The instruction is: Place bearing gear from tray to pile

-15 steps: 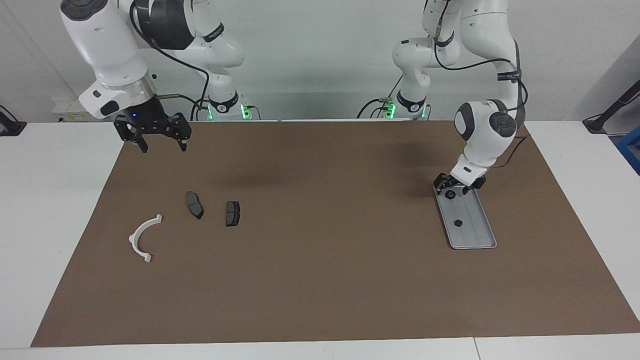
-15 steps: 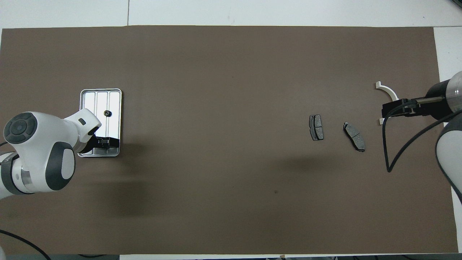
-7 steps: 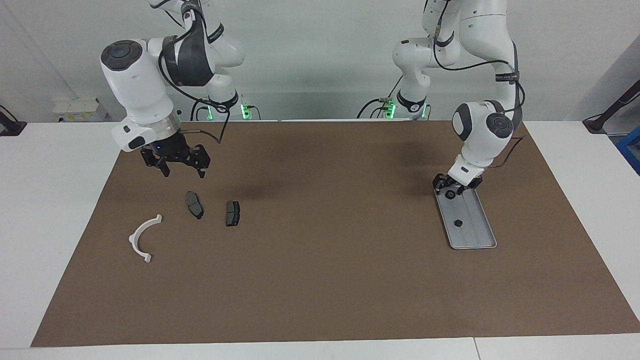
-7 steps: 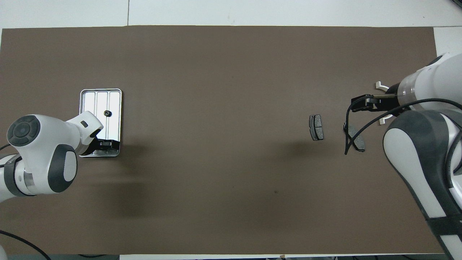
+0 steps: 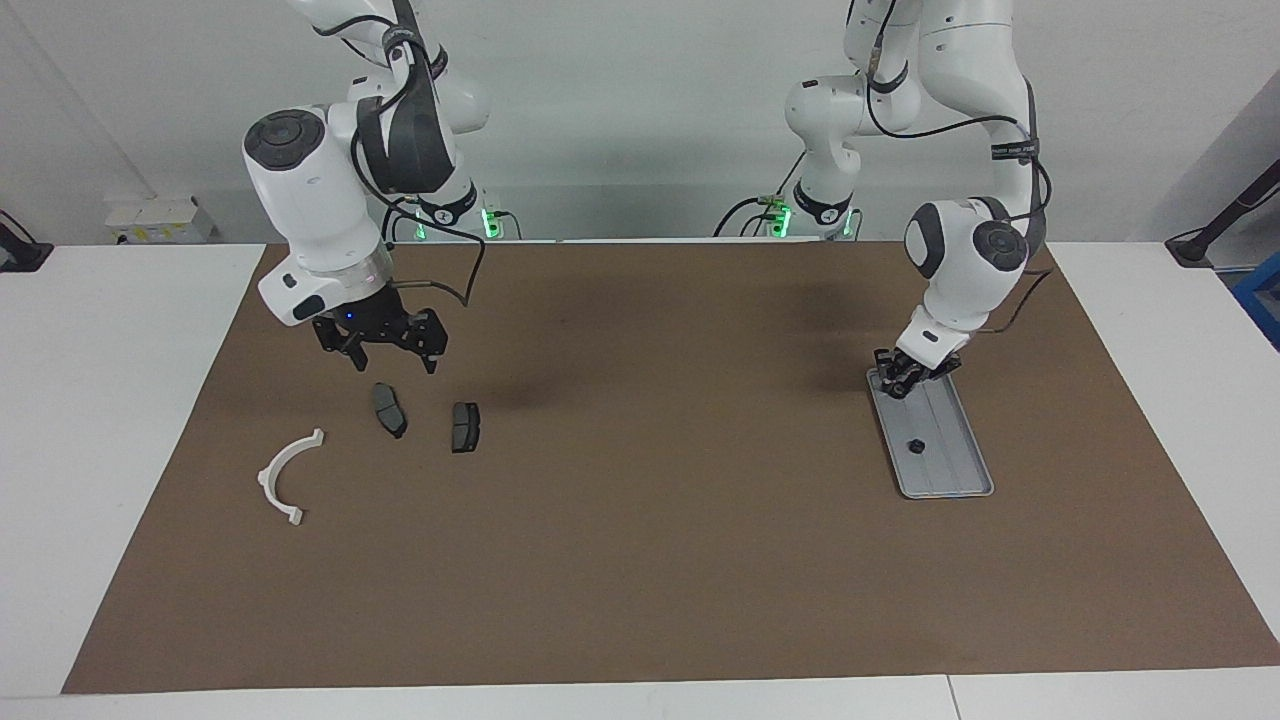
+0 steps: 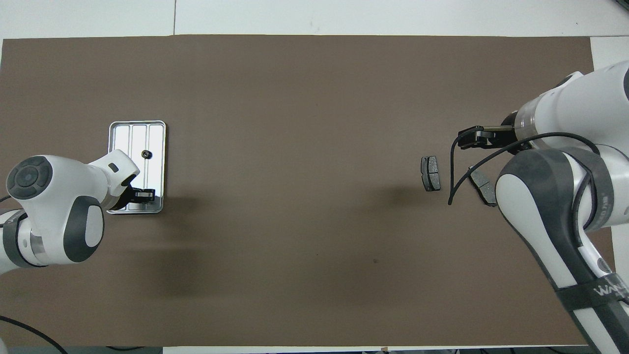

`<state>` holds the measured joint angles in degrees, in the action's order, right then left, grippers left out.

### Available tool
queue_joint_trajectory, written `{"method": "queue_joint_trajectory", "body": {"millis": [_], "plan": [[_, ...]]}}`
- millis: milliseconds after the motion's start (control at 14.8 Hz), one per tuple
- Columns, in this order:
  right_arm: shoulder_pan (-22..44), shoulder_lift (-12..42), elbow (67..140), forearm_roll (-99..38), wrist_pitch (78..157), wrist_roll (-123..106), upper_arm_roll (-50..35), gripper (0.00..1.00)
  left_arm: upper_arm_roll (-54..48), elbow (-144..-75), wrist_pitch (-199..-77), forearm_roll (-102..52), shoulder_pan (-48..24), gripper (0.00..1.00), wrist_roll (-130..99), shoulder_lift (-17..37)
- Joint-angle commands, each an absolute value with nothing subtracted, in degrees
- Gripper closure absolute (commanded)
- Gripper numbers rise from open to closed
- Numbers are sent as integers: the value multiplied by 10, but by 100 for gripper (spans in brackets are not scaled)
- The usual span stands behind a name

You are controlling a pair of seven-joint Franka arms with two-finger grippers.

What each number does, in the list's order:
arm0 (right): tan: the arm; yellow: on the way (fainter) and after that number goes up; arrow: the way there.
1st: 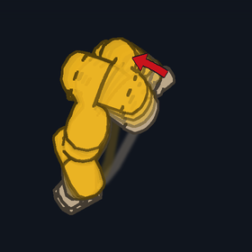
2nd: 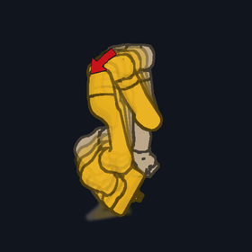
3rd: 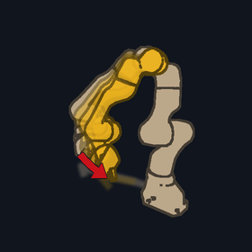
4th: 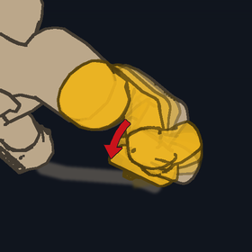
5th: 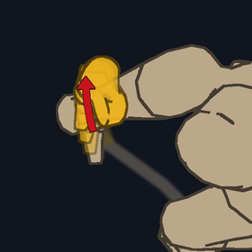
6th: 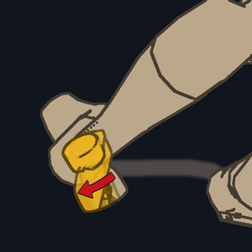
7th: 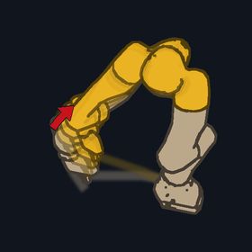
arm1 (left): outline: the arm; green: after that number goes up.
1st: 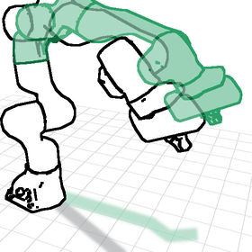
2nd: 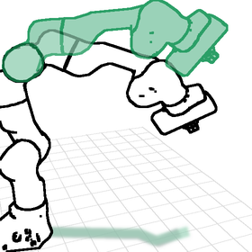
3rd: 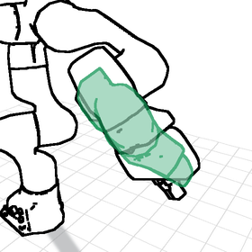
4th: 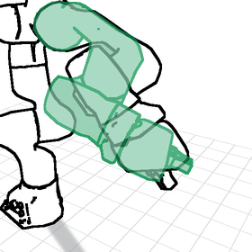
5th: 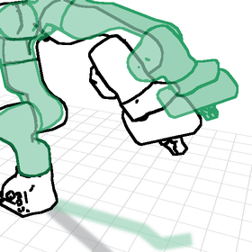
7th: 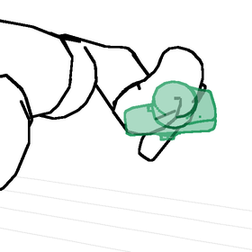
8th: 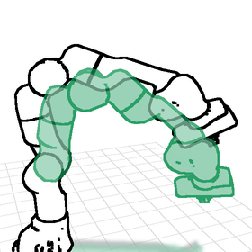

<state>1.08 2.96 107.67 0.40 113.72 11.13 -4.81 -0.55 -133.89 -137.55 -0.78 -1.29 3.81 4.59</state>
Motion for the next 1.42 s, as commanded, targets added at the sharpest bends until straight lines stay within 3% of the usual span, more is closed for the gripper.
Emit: {"method": "queue_joint_trajectory", "body": {"millis": [0,270,405,810,1351], "plan": [[8,33,1080,11,1149,121,-50,0,1,-1272,-1327,-11,-18,100,37,66],[8,33,1080,11,1149,121,-50,0,-5,-1070,-1152,-20,-29,100,-19,103],[8,33,1080,11,1150,121,-50,0,-4,-1005,-1135,-21,-99,100,-124,133],[7,34,1080,11,1150,120,-50,0,-4,-954,-1173,-25,-246,99,-259,195],[6,34,1080,11,1150,119,-50,0,-4,-962,-1263,-16,-304,99,-347,256]]}}
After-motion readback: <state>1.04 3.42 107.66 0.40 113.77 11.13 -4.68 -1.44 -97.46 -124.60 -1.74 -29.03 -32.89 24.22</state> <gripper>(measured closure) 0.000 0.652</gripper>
